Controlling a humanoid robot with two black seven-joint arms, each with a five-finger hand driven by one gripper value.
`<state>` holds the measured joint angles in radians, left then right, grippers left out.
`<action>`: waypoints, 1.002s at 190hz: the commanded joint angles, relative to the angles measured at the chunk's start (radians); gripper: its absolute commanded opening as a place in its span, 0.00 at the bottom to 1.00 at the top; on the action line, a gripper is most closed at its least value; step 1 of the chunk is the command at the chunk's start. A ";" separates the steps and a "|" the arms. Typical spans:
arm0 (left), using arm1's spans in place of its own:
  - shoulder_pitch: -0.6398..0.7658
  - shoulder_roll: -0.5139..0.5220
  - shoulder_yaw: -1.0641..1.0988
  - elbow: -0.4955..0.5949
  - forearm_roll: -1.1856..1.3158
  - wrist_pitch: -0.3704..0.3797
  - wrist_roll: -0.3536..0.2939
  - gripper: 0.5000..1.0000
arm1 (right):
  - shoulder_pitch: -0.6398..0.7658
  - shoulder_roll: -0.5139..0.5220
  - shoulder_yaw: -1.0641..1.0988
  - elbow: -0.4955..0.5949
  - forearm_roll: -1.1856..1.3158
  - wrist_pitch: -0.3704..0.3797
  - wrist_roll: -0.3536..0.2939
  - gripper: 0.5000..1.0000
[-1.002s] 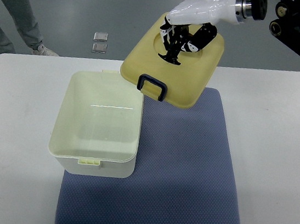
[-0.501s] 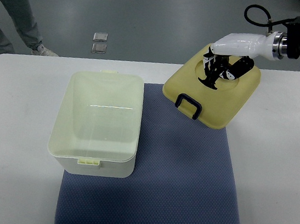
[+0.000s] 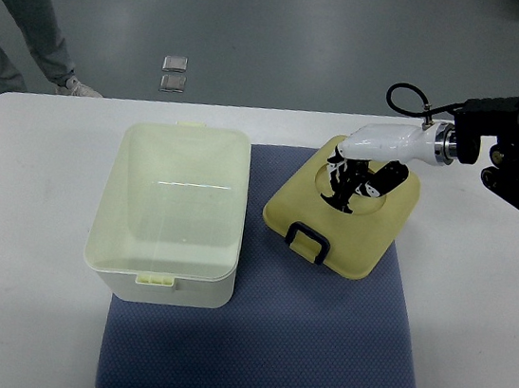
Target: Open white storage box with right hand
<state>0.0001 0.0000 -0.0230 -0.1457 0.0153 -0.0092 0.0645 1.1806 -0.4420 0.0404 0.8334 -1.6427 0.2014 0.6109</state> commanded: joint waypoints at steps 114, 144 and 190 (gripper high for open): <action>0.000 0.000 0.000 0.000 0.000 0.000 0.000 1.00 | -0.021 0.092 -0.013 0.004 0.018 0.007 0.000 0.14; 0.000 0.000 0.000 0.000 0.000 0.000 0.000 1.00 | -0.018 0.080 0.001 0.004 0.069 0.023 0.000 0.71; 0.000 0.000 0.000 0.000 0.000 0.000 0.000 1.00 | -0.006 0.066 0.085 0.007 0.301 0.107 0.000 0.81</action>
<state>0.0000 0.0000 -0.0231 -0.1457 0.0153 -0.0092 0.0644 1.1735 -0.3716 0.0702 0.8393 -1.4332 0.2832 0.6108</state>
